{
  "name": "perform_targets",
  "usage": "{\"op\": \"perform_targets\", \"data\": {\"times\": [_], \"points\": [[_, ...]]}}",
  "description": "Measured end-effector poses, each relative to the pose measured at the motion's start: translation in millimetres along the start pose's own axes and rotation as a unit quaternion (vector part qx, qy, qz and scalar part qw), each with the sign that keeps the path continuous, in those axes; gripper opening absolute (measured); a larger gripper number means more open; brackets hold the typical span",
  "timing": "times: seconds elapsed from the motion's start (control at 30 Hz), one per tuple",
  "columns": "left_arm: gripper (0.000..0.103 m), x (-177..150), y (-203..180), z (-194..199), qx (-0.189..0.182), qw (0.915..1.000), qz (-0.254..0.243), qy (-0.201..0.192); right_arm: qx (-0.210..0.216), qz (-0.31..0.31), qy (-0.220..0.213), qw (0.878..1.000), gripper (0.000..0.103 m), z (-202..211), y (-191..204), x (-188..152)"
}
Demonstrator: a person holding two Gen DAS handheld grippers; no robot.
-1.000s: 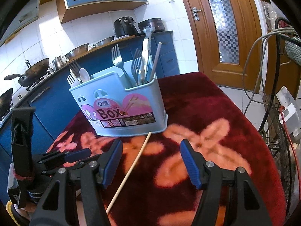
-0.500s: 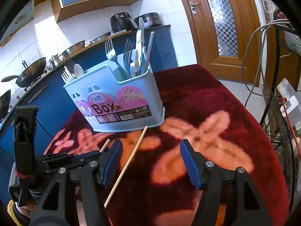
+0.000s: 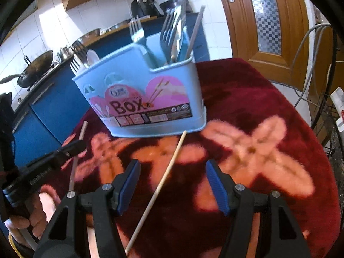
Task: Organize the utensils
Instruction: 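Close the left tool on one chopstick while the right tool closes on the other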
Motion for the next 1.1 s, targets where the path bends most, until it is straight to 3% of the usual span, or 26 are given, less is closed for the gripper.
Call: {"op": "perform_targets", "data": {"times": [0.4, 0.6, 0.73, 0.87, 0.97, 1.1], "points": [[0.003, 0.9, 17.9, 5.2, 0.014, 0.9995, 0.022, -0.021, -0.032, 0.008, 0.050, 0.998, 0.058, -26.4, 3.1, -7.0], [0.003, 0.1, 20.4, 5.6, 0.009, 0.9993, 0.026, -0.023, -0.050, 0.004, 0.072, 0.996, 0.041, -31.3, -3.1, -4.3], [0.003, 0.3, 19.8, 7.4, 0.005, 0.9993, 0.027, -0.026, -0.057, 0.013, 0.083, 0.995, 0.018, -32.1, -6.3, -2.8], [0.003, 1.1, 18.9, 10.5, -0.002, 0.9992, 0.028, -0.028, -0.036, 0.002, 0.089, 0.995, 0.006, -28.8, -10.6, -1.6], [0.003, 2.2, 16.7, 13.7, -0.012, 0.9990, 0.031, -0.029, 0.015, -0.020, 0.081, 0.996, 0.006, -22.2, -8.9, 0.7], [0.003, 4.1, 11.6, 19.2, -0.044, 0.9980, 0.036, -0.027, 0.050, -0.021, 0.054, 0.997, 0.006, -6.5, 2.4, 4.4]]}}
Point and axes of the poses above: each gripper's, at about its wrist camera, not at the fingertips, and z roughly against the way its jaws point, y to its left, x to its top, the point moved 7 cm from there along -z, roughly the way its jaws point, and after that the axes turned 2 degrees about -x, right-handed, at the moved point
